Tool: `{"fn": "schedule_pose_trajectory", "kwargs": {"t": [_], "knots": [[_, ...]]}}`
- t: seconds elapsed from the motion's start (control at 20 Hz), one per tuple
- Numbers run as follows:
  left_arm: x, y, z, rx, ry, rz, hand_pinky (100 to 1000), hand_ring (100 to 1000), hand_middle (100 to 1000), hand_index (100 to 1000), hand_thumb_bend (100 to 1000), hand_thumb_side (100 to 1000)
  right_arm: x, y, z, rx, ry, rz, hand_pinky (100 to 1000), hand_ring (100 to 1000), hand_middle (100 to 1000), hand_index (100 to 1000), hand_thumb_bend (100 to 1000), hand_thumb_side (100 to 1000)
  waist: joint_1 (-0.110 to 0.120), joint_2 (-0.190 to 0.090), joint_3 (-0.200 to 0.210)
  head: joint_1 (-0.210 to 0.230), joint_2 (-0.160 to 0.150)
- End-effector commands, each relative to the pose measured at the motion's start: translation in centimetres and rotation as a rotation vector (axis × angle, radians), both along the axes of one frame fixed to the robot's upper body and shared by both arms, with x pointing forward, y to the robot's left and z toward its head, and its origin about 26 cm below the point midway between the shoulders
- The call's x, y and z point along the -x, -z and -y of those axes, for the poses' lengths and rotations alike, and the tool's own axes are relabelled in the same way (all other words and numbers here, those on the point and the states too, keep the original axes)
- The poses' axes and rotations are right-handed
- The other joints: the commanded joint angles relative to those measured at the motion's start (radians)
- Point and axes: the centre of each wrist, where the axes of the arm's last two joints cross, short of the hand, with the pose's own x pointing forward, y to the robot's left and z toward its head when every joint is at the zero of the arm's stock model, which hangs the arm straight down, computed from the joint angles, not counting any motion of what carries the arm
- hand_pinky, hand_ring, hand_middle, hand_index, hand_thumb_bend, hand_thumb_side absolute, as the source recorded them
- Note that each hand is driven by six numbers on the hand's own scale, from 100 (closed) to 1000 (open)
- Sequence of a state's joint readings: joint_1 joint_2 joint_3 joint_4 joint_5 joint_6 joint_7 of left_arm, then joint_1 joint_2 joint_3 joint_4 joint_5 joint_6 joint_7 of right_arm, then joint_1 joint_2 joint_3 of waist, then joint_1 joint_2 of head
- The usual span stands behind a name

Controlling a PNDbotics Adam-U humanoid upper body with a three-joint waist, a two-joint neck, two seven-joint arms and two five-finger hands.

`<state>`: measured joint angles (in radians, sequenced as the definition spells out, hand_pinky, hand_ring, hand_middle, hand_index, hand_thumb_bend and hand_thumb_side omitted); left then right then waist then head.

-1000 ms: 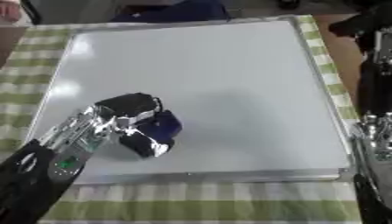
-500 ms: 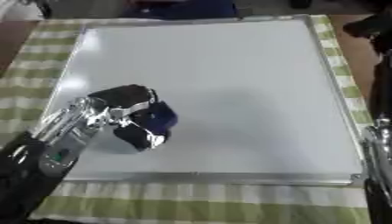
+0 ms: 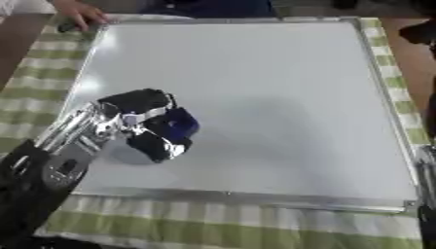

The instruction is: Wipe the whiteboard clean with a brush.

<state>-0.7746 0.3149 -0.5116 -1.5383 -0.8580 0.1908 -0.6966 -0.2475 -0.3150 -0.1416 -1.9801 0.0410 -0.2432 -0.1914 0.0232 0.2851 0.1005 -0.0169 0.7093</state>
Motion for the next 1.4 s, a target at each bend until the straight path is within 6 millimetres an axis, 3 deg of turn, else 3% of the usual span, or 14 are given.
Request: {"fn": "schedule_pose_trajectory", "kwargs": {"t": [0.05,0.3,0.5,0.65,1.2,1.4], "knots": [[-0.1,-1.3,-1.2,-0.003,-0.024,0.04,427,545,353,100,155,444,0.3,-1.0,0.2,0.02,0.009,0.04,698,618,491,499,100,919,-0.004,-0.015,0.002,-0.007,-0.01],[-0.4,-1.3,-2.5,-0.028,-0.054,0.043,432,548,353,100,162,438,0.3,-1.0,0.3,0.017,0.014,0.046,697,618,492,499,100,917,-0.011,-0.016,-0.001,-0.038,-0.017],[-0.6,-1.3,-3.4,-0.058,-0.069,0.048,434,549,352,100,167,437,0.3,-1.0,0.5,0.014,0.022,0.054,697,619,492,500,100,917,-0.019,-0.016,-0.007,-0.122,-0.031],[-0.8,-1.4,-3.8,-0.067,-0.078,0.05,433,548,349,100,165,438,0.3,-1.0,0.4,0.013,0.022,0.061,697,619,492,500,100,915,-0.024,-0.014,-0.01,-0.155,-0.038],[-1.6,-1.4,-6.2,-0.04,-0.176,0.03,422,540,333,100,162,462,0.3,-0.9,0.4,0.016,0.024,0.064,698,619,491,499,100,916,-0.037,-0.009,-0.001,-0.165,-0.041],[-1.5,-1.4,-6.7,-0.022,-0.197,0.038,420,538,329,100,157,464,0.3,-0.9,0.4,0.015,0.024,0.063,699,619,491,499,100,916,-0.036,-0.009,0.001,-0.127,-0.033]]}}
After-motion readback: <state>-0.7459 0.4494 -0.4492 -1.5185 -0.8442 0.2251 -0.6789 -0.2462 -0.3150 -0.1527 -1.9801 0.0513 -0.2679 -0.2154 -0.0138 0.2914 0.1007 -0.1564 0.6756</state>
